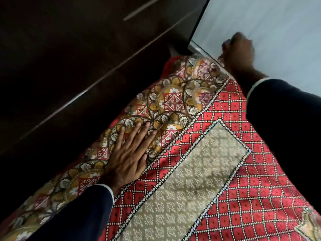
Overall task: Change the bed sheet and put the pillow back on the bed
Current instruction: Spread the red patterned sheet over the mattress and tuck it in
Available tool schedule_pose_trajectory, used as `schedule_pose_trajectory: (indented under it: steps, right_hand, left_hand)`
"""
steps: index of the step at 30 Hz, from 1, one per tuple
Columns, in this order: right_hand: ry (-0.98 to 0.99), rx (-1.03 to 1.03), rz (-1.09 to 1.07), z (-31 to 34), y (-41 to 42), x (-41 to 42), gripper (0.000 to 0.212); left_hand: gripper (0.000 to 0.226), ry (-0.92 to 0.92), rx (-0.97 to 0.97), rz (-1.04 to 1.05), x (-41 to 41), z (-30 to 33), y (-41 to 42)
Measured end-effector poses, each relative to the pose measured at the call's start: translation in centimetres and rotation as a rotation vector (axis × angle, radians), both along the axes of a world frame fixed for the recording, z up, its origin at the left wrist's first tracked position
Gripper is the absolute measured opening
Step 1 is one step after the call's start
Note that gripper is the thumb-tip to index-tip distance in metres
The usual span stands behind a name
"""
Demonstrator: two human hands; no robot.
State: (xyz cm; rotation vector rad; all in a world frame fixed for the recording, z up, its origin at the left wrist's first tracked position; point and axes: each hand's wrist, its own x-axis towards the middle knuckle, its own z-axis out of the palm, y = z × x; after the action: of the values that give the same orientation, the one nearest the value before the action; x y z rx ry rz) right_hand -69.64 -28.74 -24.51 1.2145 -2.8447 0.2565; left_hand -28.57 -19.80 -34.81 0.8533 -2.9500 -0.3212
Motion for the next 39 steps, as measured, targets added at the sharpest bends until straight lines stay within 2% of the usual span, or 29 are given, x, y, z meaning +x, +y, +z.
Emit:
schedule_pose_trajectory:
  steps: [2,5,8,11,14,16,18,19,22,26,29,32,34,39]
  right_hand:
    - [-0.14,0.084,-0.003,-1.2,-0.6,0.5,0.032]
    - [-0.369,0.174,0.229,-3.4,-0.1,3.5,0.042]
    - [-0.479,-0.018,0.167,-3.8,0.4,3.3,0.035]
    - [-0.392,-0.117,0.11,-3.0,0.0,1.6,0.011]
    - [-0.439,-0.069,0.143,-2.6,-0.6,1.5,0.012]
    - [-0.421,-0.16,0.106,-2.0,-0.8,1.1,0.013]
    - [-0.259,-0.32,0.023,-1.4,-0.9,-0.3,0.02]
    - [-0.158,-0.335,-0.023,-1.2,-0.7,-0.9,0.027]
    - [0.029,-0.208,-0.098,-0.9,-0.4,-0.9,0.041]
    - [0.109,-0.257,0.217,-1.4,2.4,5.6,0.04]
    - [0.07,-0.242,0.363,-4.0,9.1,13.4,0.045]
    - [-0.031,0.007,0.422,-7.4,15.3,19.3,0.057]
    - [-0.023,0.138,0.433,-8.7,15.6,19.0,0.064]
    - [-0.037,0.148,0.224,-7.9,8.9,11.7,0.074]
  left_hand:
    - [0.072,0.005,0.004,-0.002,0.0,-0.1,0.0]
    - [0.072,0.01,0.01,0.004,0.0,-0.2,-0.1]
    - [0.071,0.024,0.008,0.001,0.0,-0.4,0.0]
    - [0.07,0.045,0.013,0.004,0.1,-0.6,0.0]
    - [0.069,0.066,0.025,0.005,0.2,-0.8,0.0]
    - [0.068,0.077,0.032,0.003,0.2,-1.0,-0.1]
    - [0.067,0.091,0.039,0.004,0.2,-1.1,-0.1]
    - [0.066,0.097,0.043,0.004,0.3,-1.2,-0.1]
    - [0.065,0.115,0.041,0.0,0.3,-1.2,-0.1]
    - [0.067,0.118,0.032,0.003,0.4,-1.4,-0.2]
    - [0.065,0.137,0.022,0.001,0.5,-1.6,-0.1]
    - [0.064,0.158,0.002,0.007,0.4,-1.9,0.0]
    - [0.063,0.169,0.002,0.003,0.5,-2.1,0.1]
    - [0.067,0.181,-0.03,-0.01,0.9,-2.5,0.4]
